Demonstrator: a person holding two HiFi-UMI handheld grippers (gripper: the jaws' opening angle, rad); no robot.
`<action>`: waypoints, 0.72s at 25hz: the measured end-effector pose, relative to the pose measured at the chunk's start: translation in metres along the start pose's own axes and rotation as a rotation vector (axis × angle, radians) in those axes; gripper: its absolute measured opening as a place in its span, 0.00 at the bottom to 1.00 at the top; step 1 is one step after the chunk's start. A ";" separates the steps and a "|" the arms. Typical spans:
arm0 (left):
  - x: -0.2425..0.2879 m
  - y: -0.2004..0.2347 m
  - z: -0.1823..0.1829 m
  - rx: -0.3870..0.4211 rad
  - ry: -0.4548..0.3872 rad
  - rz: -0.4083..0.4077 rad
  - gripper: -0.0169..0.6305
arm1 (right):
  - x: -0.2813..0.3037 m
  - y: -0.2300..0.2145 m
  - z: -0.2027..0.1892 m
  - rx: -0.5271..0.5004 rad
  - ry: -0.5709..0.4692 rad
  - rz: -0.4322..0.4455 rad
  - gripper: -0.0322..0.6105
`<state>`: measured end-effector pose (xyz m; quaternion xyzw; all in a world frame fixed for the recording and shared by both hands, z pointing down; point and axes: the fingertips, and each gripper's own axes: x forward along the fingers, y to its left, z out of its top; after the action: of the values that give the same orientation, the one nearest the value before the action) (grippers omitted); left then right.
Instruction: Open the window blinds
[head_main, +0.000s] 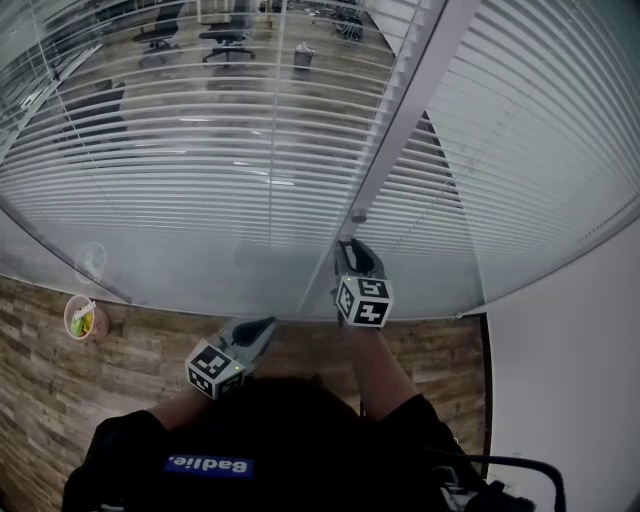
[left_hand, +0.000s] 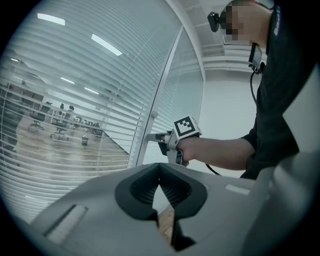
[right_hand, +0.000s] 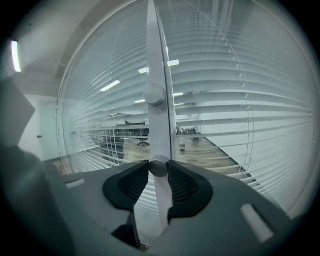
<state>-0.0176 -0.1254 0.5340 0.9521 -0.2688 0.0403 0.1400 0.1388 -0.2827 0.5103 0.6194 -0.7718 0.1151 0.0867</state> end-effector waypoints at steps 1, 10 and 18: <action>0.000 0.000 -0.003 0.003 0.001 0.000 0.03 | 0.001 0.000 -0.003 0.012 -0.001 0.003 0.25; 0.007 -0.003 -0.001 0.014 0.011 -0.006 0.03 | 0.000 -0.002 -0.003 0.105 -0.043 0.061 0.38; 0.033 -0.015 0.016 0.024 0.016 -0.017 0.02 | -0.023 -0.026 0.007 0.102 -0.113 0.072 0.43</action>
<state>0.0186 -0.1345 0.5197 0.9557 -0.2590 0.0497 0.1310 0.1693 -0.2688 0.4989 0.6002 -0.7904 0.1223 0.0071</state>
